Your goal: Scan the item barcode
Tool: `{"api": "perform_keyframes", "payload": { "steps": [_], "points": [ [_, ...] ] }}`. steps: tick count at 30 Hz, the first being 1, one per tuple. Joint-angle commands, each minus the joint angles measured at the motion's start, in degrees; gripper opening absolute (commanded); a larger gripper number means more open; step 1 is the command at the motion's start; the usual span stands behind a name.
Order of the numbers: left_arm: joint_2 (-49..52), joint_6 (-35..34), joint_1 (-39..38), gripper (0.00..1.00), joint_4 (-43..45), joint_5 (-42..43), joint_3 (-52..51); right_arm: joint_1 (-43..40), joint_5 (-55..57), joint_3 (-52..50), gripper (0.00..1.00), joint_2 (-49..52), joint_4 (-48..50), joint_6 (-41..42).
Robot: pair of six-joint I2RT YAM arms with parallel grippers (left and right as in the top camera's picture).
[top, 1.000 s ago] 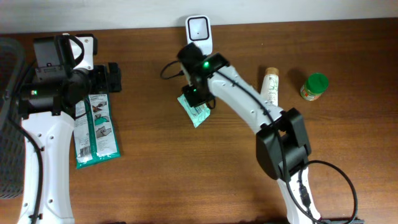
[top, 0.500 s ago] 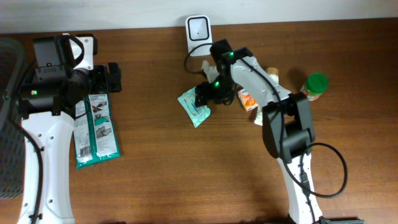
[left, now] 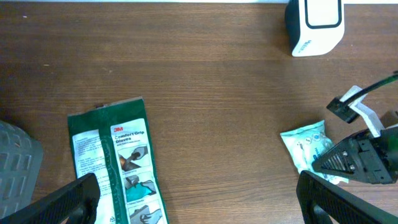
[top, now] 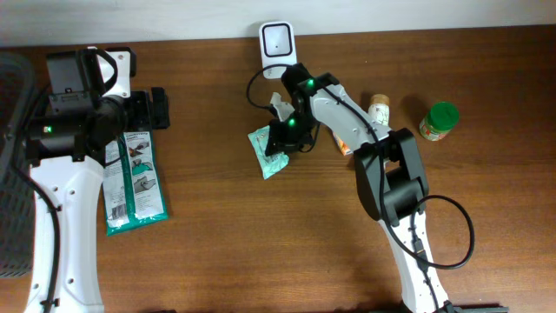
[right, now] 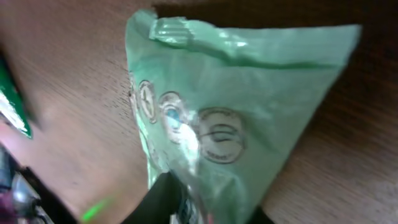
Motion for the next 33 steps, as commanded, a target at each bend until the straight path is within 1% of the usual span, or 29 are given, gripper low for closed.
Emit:
{"api": "perform_keyframes", "payload": {
  "steps": [1,5,9,10,12,13,16,19,21,22,26,27,29,31,33],
  "points": [
    [0.1,0.5,0.0,0.99,0.1,0.6,0.7,-0.5,2.6,-0.1,0.05,3.3,0.1,1.0],
    [0.1,0.5,0.0,0.99,0.1,0.6,0.7,-0.5,2.7,2.4,0.04,0.4,-0.3,-1.2],
    [0.1,0.5,0.0,0.99,0.1,0.6,0.7,0.1,9.3,3.9,0.04,-5.4,-0.7,-1.1],
    [0.1,0.5,0.0,0.99,0.1,0.6,0.7,1.1,15.1,3.9,0.04,-7.5,-0.9,-0.7],
    [0.1,0.5,0.0,0.99,0.1,0.6,0.7,2.8,23.7,3.9,0.04,-8.7,-1.6,0.6],
    [0.1,0.5,0.0,0.99,0.1,0.6,0.7,4.4,30.1,3.9,0.04,-8.9,-2.0,0.6],
    [0.1,0.5,0.0,0.99,0.1,0.6,0.7,8.4,47.8,3.8,0.04,-8.0,-2.9,2.5],
    [0.1,0.5,0.0,0.99,0.1,0.6,0.7,11.8,64.5,3.8,0.04,-5.6,-2.8,2.5],
    [0.1,0.5,0.0,0.99,0.1,0.6,0.7,13.3,72.3,3.8,0.04,-3.6,-2.3,2.5],
    [0.1,0.5,0.0,0.99,0.1,0.6,0.7,13.6,74.2,3.8,0.04,-2.6,-2.2,2.1],
    [0.1,0.5,0.0,0.99,0.1,0.6,0.7,13.9,75.3,3.8,0.04,0.0,-2.1,1.8],
    [0.1,0.5,0.0,0.99,0.1,0.6,0.7,13.9,73.0,3.8,0.04,0.1,-2.0,0.7],
    [0.1,0.5,0.0,0.99,0.1,0.6,0.7,14.0,64.7,3.8,0.05,0.1,-2.0,-4.4],
    [0.1,0.5,0.0,0.99,0.1,0.6,0.7,14.3,56.5,3.8,0.15,0.1,-2.3,-9.3],
    [0.1,0.5,0.0,0.99,0.1,0.6,0.7,14.7,53.4,3.8,0.22,0.1,-2.5,-10.5]
  ]
}}
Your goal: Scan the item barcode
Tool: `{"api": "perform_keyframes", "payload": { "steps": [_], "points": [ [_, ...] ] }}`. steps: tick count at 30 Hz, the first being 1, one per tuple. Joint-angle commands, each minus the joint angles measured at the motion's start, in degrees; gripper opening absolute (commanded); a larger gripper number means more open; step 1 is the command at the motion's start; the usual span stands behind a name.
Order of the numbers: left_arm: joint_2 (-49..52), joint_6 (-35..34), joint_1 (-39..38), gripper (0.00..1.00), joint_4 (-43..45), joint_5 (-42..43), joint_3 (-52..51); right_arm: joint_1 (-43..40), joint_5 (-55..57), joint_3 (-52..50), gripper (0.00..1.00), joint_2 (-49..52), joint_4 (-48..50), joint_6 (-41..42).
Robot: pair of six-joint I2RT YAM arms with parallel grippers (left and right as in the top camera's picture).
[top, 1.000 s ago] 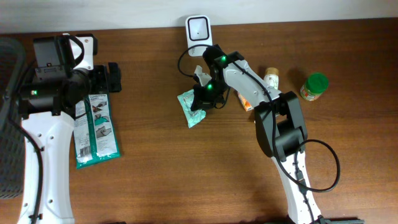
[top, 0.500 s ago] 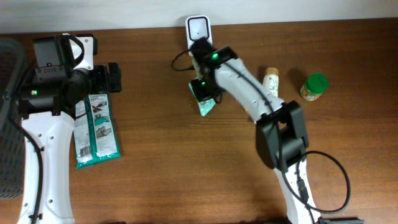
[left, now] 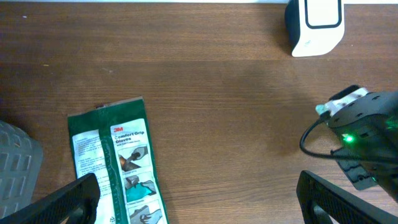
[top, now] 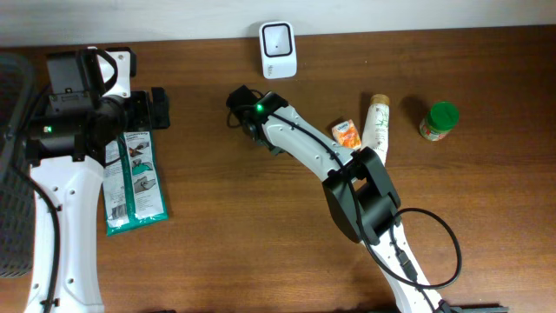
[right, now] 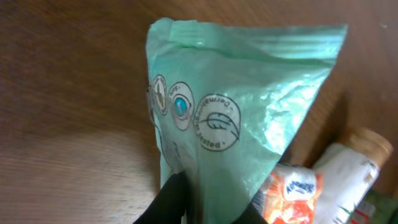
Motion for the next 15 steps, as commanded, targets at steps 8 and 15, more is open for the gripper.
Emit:
{"api": "perform_keyframes", "payload": {
  "steps": [8,15],
  "points": [
    [0.1,0.5,0.0,0.99,0.1,0.6,0.7,1.7,-21.2,5.3,0.38,-0.8,-3.8,-5.1],
    [0.1,0.5,0.0,0.99,0.1,0.6,0.7,1.9,-27.3,8.5,0.36,-0.7,-4.6,-5.0]
  ]
}}
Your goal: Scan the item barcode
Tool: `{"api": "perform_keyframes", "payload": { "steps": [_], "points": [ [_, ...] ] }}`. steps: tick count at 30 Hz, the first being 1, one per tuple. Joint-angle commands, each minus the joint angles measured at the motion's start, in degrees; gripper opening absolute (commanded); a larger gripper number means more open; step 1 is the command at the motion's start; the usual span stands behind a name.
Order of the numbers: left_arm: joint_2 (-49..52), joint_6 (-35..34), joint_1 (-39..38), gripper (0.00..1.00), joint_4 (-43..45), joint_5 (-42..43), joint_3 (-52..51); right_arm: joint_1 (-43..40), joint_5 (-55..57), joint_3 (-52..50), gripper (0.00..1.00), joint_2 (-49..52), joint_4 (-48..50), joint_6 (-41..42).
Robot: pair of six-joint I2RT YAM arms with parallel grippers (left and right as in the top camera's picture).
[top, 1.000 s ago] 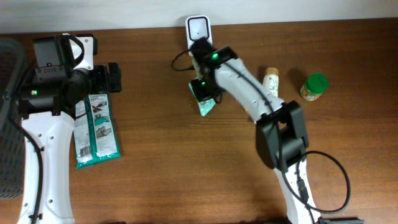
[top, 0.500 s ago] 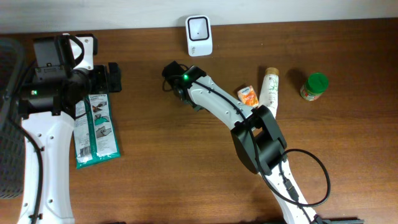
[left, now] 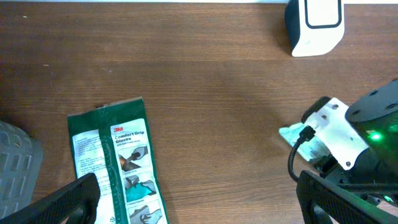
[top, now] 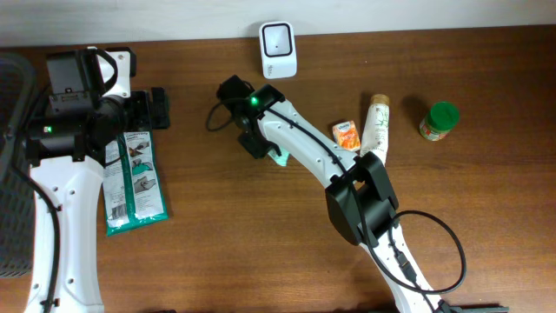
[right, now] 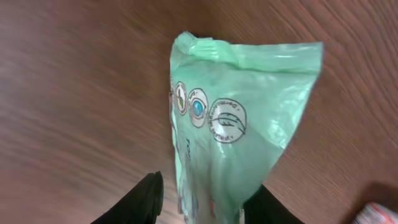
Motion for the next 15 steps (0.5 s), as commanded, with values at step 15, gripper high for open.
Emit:
{"api": "perform_keyframes", "payload": {
  "steps": [15],
  "points": [
    [0.1,0.5,0.0,0.99,0.1,0.6,0.7,7.8,11.1,0.6,0.04,-0.2,0.3,4.0]
  ]
}}
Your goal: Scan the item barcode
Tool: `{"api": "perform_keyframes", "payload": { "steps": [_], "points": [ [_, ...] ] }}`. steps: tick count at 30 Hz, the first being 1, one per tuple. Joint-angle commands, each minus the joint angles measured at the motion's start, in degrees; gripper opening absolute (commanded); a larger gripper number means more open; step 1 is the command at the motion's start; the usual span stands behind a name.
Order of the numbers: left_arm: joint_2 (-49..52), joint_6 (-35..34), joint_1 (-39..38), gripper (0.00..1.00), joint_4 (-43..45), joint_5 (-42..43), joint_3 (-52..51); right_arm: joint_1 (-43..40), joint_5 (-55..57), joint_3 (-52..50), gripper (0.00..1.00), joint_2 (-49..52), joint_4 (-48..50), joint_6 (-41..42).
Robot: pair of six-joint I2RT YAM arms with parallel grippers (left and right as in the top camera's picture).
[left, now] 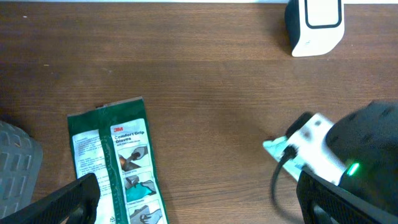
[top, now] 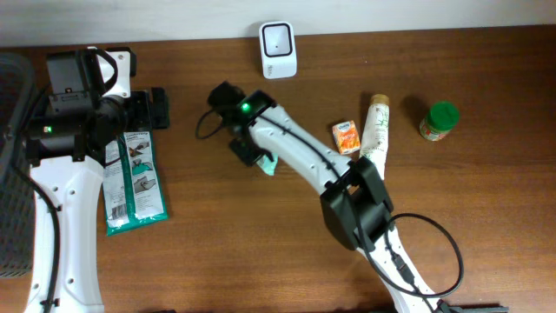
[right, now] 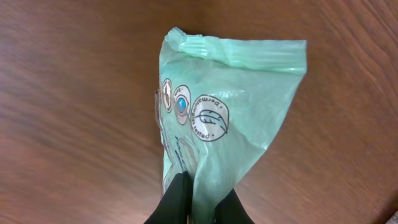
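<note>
A pale green plastic packet [right: 230,118] with round printed symbols hangs in my right gripper [right: 200,190], which is shut on its lower end. From overhead only the packet's tip [top: 268,163] shows below the right wrist [top: 236,104], left of and in front of the white barcode scanner [top: 276,38]. In the left wrist view, a corner of the packet [left: 275,148] peeks out beside the blurred right arm, and the scanner [left: 314,25] stands at the far edge. My left gripper [left: 199,202] is open, over the table beside a green glove pack [left: 115,168].
An orange sachet [top: 346,135], a white tube [top: 377,122] and a green-lidded jar [top: 440,120] lie right of the scanner. A dark basket [top: 13,156] stands at the left table edge. The glove pack [top: 132,178] lies under the left arm.
My right gripper, still shut on the green packet, has shifted a little to the left and nearer the front edge. The left arm has not moved.
My right gripper first held the green packet just in front of the scanner. By 1.0 s ago the wrist had turned and sat further left, covering the packet from above. Since then it has moved further left, away from the scanner. The left arm stayed still.
</note>
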Motion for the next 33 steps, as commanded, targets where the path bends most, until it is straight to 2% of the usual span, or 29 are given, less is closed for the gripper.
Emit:
{"api": "perform_keyframes", "payload": {
  "steps": [1,3,8,17,33],
  "points": [
    [0.1,0.5,0.0,0.99,0.1,0.6,0.7,4.4,13.8,0.5,0.04,-0.2,0.4,3.9],
    [0.1,0.5,0.0,0.99,0.1,0.6,0.7,5.0,27.4,0.5,0.04,-0.2,0.1,5.4],
    [0.1,0.5,0.0,0.99,0.1,0.6,0.7,3.0,43.0,0.5,0.04,-0.2,0.3,5.4],
    [0.1,0.5,0.0,0.99,0.1,0.6,0.7,-6.1,32.3,0.4,0.04,2.6,2.5,5.4],
    [0.1,0.5,0.0,0.99,0.1,0.6,0.7,-3.2,24.9,-0.3,0.04,7.2,2.1,4.7]
  ]
}}
